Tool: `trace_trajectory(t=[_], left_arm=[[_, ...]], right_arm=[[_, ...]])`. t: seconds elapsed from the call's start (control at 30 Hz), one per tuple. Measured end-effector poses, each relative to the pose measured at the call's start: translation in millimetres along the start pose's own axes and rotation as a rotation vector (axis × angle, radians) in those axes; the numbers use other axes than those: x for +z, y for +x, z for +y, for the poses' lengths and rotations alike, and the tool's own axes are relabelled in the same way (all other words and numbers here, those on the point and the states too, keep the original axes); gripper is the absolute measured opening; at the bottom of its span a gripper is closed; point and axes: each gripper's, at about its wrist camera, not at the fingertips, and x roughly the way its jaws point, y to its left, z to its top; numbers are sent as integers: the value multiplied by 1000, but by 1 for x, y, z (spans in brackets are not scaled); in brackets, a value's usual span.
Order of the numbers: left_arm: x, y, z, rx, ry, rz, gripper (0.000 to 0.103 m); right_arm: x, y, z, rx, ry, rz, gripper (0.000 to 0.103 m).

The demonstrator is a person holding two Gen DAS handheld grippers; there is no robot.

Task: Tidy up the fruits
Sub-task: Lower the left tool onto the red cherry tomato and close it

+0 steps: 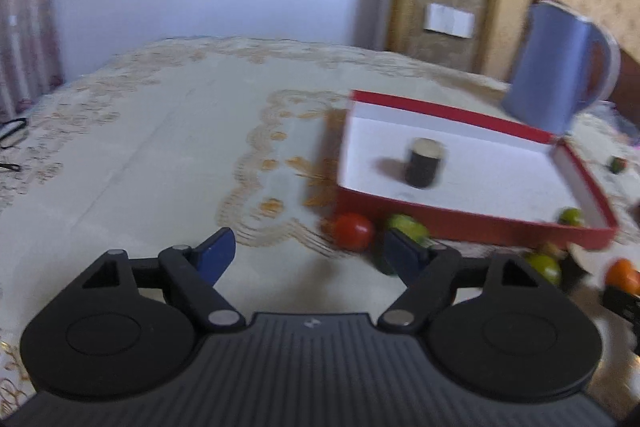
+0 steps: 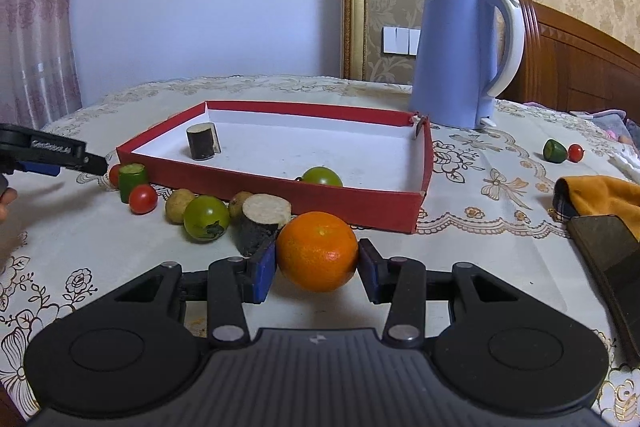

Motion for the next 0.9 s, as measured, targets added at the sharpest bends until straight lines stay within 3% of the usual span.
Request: trace_trajectory(t=[0.17, 0.37, 0.47, 0.6, 0.9], left_arm=[[-12, -8, -35, -95, 75, 12, 77], [-19, 14, -61, -102, 87, 83, 48], [-18, 18, -64, -84, 96, 72, 37], [-15, 23, -63, -119, 86, 82, 24], [-15, 24, -68, -158, 90, 70, 22]], right_arm=[[-1, 2, 0, -8, 3, 6, 43], [-1, -2, 0, -5, -1, 2, 43], [-1, -2, -1, -3, -1, 0, 43], [-2, 0, -2, -3, 3, 4, 43], [-3, 1, -2, 1, 7, 6, 43]])
